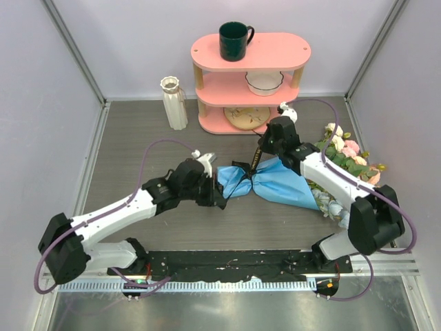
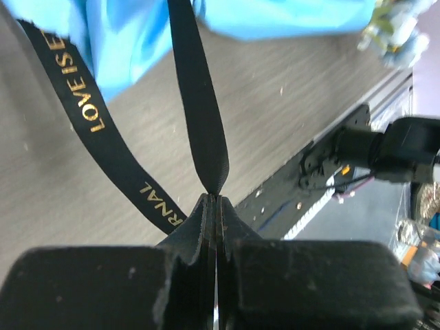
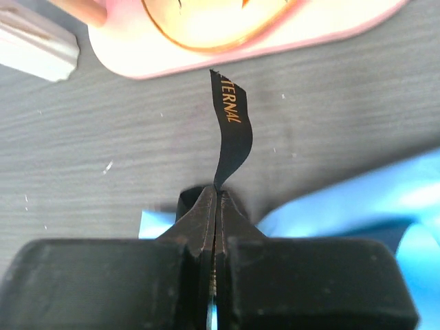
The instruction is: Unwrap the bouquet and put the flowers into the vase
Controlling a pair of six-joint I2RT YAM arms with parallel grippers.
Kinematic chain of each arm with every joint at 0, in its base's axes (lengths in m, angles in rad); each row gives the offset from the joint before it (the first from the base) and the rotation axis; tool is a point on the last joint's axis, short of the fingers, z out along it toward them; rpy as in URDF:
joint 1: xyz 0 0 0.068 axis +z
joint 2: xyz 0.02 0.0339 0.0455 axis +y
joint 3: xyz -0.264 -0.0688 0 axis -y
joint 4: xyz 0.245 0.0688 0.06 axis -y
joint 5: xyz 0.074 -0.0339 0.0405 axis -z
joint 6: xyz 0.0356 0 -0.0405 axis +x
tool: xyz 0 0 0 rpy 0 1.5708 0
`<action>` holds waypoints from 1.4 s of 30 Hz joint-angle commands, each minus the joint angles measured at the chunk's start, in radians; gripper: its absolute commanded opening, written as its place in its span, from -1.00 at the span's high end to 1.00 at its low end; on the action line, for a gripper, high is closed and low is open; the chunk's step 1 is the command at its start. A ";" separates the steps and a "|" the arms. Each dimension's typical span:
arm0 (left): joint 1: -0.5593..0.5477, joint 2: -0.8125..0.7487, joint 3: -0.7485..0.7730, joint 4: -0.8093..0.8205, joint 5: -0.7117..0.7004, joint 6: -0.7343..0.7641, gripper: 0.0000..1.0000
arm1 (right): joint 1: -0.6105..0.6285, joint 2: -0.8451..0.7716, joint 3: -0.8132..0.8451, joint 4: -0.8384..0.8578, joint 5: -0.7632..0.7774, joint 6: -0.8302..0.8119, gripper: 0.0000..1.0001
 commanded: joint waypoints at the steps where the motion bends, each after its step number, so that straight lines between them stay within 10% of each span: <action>1: -0.023 -0.151 -0.140 0.052 0.047 -0.121 1.00 | -0.043 0.080 0.124 0.072 -0.032 -0.042 0.99; 11: -0.029 -0.475 -0.303 -0.134 -0.125 -0.220 0.99 | -0.097 0.182 0.279 0.013 -0.028 -0.114 0.98; 24: 0.099 -0.108 0.159 -0.181 -0.401 -0.075 1.00 | -0.095 -0.142 0.032 -0.067 0.015 -0.158 0.99; 42: 0.155 -0.751 0.045 -0.450 -0.269 -0.030 0.99 | -0.239 0.163 0.418 0.087 0.017 -0.050 0.99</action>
